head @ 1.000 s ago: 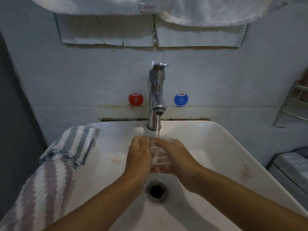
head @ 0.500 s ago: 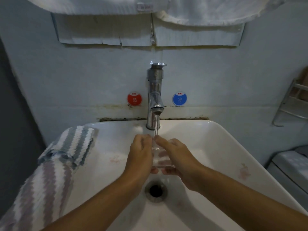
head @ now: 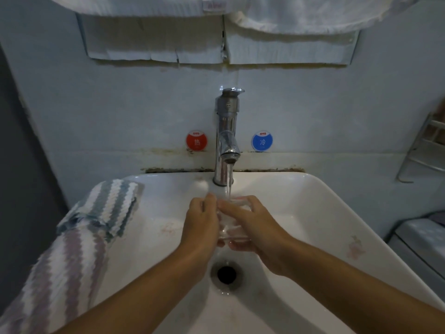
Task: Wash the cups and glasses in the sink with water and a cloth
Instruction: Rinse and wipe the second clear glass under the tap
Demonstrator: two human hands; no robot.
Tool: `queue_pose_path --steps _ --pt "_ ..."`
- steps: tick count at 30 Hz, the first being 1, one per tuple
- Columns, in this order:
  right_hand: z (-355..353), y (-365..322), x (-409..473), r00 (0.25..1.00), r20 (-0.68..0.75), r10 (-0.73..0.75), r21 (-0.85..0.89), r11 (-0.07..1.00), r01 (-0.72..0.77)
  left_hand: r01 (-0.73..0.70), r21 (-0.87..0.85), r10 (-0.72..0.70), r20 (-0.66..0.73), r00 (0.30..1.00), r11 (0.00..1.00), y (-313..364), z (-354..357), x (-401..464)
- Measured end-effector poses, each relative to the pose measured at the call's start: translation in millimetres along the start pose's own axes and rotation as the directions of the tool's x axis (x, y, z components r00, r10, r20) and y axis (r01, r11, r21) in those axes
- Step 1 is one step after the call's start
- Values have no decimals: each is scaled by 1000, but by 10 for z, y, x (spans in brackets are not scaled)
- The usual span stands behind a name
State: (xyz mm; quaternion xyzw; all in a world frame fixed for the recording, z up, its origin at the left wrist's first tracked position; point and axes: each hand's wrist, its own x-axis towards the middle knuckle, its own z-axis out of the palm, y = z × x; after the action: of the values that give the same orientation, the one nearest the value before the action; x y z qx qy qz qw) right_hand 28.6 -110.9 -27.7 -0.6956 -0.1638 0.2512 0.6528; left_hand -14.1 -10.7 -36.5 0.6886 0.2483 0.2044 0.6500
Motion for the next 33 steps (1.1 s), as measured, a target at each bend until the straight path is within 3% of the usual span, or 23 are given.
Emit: queue_pose_path --steps 8,12,17,23,26,30,33 --pt "-46 -6 23 985 -146 -96 0 995 97 77 -59 -64 192 979 995 14 -22 -9" --pt "-53 -54 26 995 -104 4 45 999 1 89 -91 -75 155 985 992 3 -24 19" --pt "-45 -58 5 997 -53 62 24 998 -61 -51 -31 53 64 997 998 -2 3 -7" --pt "-70 -40 59 988 -144 53 32 998 -49 -31 -10 32 118 992 999 0 33 -22" --pt "-72 -50 39 994 -87 67 43 997 -63 -26 -55 29 63 998 998 11 21 -21" --pt "-99 -148 -10 982 18 190 44 981 -190 -116 -15 117 18 993 993 -9 -10 -17" --pt "-102 -141 -10 988 -37 147 19 989 -146 -132 -21 133 58 989 991 -5 6 -26"
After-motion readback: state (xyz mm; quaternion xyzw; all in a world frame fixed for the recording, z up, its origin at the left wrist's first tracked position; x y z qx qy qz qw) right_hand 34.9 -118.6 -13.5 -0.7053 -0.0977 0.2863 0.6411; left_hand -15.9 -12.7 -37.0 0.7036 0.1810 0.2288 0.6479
